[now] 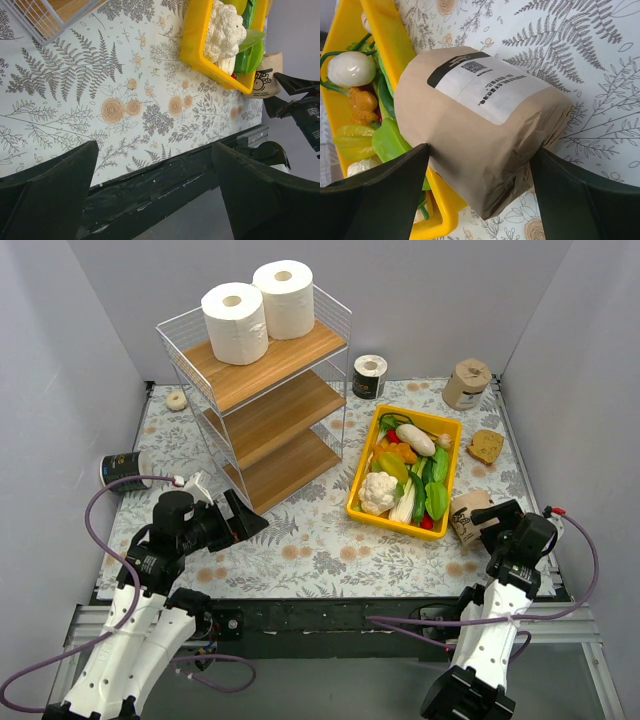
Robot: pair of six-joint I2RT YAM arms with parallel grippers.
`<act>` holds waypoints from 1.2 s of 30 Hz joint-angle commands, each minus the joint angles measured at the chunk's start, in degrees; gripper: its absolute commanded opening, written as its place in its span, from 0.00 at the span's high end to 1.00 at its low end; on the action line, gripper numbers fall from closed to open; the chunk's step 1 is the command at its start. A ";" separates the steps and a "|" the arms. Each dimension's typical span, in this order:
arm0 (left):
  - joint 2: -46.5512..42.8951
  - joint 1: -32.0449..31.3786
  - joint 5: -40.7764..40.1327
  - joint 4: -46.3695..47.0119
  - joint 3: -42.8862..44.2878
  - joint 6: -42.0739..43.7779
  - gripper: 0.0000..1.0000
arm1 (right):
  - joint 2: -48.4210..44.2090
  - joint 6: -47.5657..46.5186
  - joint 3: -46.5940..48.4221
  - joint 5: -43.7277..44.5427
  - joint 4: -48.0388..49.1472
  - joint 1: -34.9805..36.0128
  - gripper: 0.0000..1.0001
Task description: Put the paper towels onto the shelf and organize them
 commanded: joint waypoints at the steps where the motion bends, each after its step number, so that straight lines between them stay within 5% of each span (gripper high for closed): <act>1: 0.44 -0.06 1.01 0.67 -0.51 0.87 0.02 | -1.07 -1.02 -1.43 -5.39 5.20 -0.30 0.13; 6: 0.70 0.03 1.10 0.67 -0.60 0.87 0.02 | -1.95 -0.23 -2.93 -6.54 7.49 -0.30 0.21; 13: 0.79 -0.06 1.28 0.67 -0.60 0.96 0.02 | -2.75 -0.92 -3.37 -6.10 9.34 -0.30 0.52; 24: -1.23 0.03 0.66 1.11 0.10 0.70 0.02 | 4.88 -11.90 13.67 -1.18 4.86 -0.30 0.57; 30: -3.78 -0.06 -1.97 0.85 1.69 0.44 0.02 | 15.59 -20.17 28.16 -7.48 2.84 0.31 0.59; 34: -5.71 0.03 -2.94 1.03 1.86 0.17 0.02 | 22.82 -26.22 39.94 -3.49 -0.93 9.51 0.60; 36: -6.85 -0.06 -3.03 0.85 1.87 0.35 0.02 | 27.21 -31.48 47.94 5.01 -4.19 21.37 0.60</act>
